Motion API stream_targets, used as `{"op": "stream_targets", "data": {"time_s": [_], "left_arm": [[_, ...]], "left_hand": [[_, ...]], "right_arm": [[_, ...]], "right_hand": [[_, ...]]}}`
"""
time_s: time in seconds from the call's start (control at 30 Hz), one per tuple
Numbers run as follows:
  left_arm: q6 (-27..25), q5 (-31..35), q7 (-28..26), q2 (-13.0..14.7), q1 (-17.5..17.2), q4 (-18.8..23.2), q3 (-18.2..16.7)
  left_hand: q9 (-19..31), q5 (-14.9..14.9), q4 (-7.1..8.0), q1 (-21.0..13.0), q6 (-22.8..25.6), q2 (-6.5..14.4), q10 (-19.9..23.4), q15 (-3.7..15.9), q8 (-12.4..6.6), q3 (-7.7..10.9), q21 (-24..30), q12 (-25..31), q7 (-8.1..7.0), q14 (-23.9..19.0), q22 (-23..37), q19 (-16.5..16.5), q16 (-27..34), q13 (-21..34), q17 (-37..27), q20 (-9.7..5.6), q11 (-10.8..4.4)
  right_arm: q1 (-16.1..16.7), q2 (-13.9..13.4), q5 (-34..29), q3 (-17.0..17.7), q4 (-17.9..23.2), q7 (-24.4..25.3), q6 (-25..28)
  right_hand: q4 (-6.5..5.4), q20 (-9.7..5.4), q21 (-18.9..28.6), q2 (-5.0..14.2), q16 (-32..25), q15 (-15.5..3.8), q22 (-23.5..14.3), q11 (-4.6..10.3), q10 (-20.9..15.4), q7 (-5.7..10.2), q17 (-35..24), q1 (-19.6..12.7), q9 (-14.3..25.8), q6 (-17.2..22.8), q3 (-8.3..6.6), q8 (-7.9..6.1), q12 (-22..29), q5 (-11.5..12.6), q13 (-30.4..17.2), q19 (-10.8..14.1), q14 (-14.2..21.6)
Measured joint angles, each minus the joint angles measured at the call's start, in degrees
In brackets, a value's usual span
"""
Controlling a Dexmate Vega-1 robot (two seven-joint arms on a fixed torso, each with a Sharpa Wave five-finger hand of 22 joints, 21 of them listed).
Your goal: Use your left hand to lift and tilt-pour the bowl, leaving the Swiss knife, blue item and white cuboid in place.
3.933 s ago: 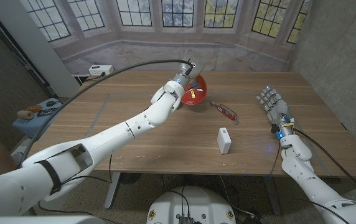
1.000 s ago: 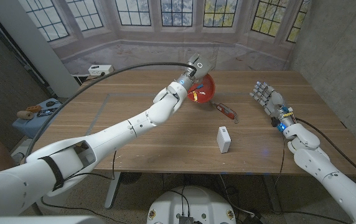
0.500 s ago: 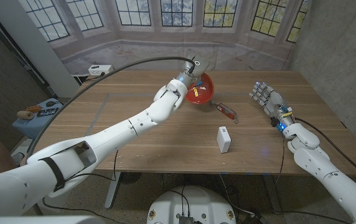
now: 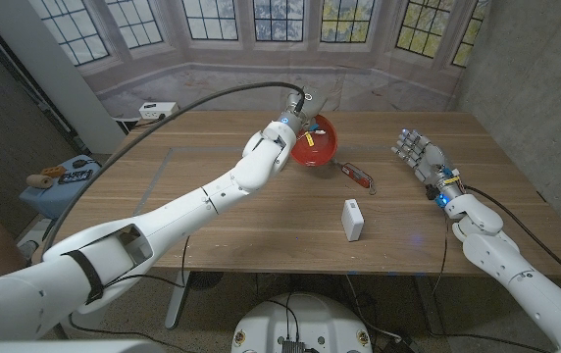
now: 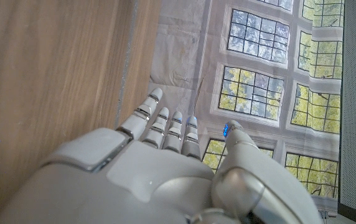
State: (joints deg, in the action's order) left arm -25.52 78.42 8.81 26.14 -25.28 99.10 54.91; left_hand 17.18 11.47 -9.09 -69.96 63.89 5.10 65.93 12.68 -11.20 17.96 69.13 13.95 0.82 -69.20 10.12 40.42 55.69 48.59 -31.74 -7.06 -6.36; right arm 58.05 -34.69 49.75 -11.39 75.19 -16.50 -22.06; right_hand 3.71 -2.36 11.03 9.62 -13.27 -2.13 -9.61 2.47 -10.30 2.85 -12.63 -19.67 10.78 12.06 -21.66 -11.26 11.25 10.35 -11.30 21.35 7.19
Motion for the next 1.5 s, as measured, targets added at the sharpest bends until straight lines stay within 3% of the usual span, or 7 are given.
{"op": "stream_targets", "data": {"time_s": [0.33,0.4,0.63,0.67,1.5], "left_arm": [[-1.16,-3.57,4.39,-0.12,-0.74,1.52,-0.88],[-1.60,-4.39,5.43,-0.06,-2.05,3.97,-2.05],[-3.24,-6.81,8.85,-0.06,-2.05,3.97,-2.05],[-3.58,-7.22,9.38,0.53,-3.87,7.27,-3.82],[-11.69,-17.78,18.51,4.63,-9.08,15.67,-9.09]], "left_hand": [[-0.02,0.00,0.00,0.00,0.10,0.00,0.00,0.00,0.01,-0.01,0.00,-0.10,-0.10,-0.01,0.01,0.00,0.00,-0.16,0.01,0.00,0.00],[-0.02,0.00,0.00,0.00,0.10,0.00,0.00,-0.01,0.01,-0.01,0.00,-0.10,-0.09,-0.01,0.01,0.00,0.00,-0.15,0.01,0.00,0.00],[0.23,0.00,0.00,0.00,0.10,0.00,0.00,-0.06,0.01,-0.01,0.00,-0.11,-0.10,-0.06,0.01,-0.32,0.00,-0.16,0.01,-0.32,0.00],[0.26,0.00,0.00,0.00,0.10,0.00,0.00,0.03,0.01,-0.01,0.00,-0.11,-0.10,0.03,0.01,-0.32,0.00,-0.16,0.01,-0.32,0.00],[0.56,-0.01,0.08,0.00,0.10,0.00,0.00,0.11,0.23,0.40,0.00,-0.14,-0.10,0.11,0.05,-0.31,0.00,0.40,-0.54,-0.32,-0.01]], "right_arm": [[0.75,-0.68,-0.09,-0.02,1.23,0.31,0.28],[0.85,-0.82,-0.24,-0.03,1.44,0.66,0.77],[0.95,-1.22,-0.24,-0.21,1.97,0.66,0.77],[0.96,-1.29,-0.24,-0.25,2.04,0.66,0.77],[0.53,-2.55,-1.67,-1.64,4.12,1.61,3.81]], "right_hand": [[0.00,0.00,0.00,0.00,0.00,0.00,0.00,0.00,0.00,0.00,0.00,0.00,0.00,0.00,0.00,0.00,0.00,0.00,0.00,0.00,0.00],[0.00,0.00,0.00,0.00,0.00,0.00,0.00,0.00,0.00,0.00,0.00,0.00,0.00,0.00,0.00,0.00,0.00,0.00,0.00,0.00,0.00],[0.00,0.00,0.00,0.00,0.00,0.00,0.00,0.00,0.00,0.00,0.00,0.00,0.00,0.00,0.00,0.00,0.00,0.00,0.00,0.00,0.00],[0.00,0.00,0.00,0.00,0.00,0.00,0.00,0.00,0.00,0.00,0.00,0.00,0.00,0.00,0.00,0.00,0.00,0.00,0.00,0.00,0.00],[0.25,0.00,0.00,0.00,0.00,0.00,0.00,0.00,0.00,0.00,0.00,0.00,0.00,0.00,-0.25,0.00,0.00,0.00,0.00,0.00,0.00]]}}
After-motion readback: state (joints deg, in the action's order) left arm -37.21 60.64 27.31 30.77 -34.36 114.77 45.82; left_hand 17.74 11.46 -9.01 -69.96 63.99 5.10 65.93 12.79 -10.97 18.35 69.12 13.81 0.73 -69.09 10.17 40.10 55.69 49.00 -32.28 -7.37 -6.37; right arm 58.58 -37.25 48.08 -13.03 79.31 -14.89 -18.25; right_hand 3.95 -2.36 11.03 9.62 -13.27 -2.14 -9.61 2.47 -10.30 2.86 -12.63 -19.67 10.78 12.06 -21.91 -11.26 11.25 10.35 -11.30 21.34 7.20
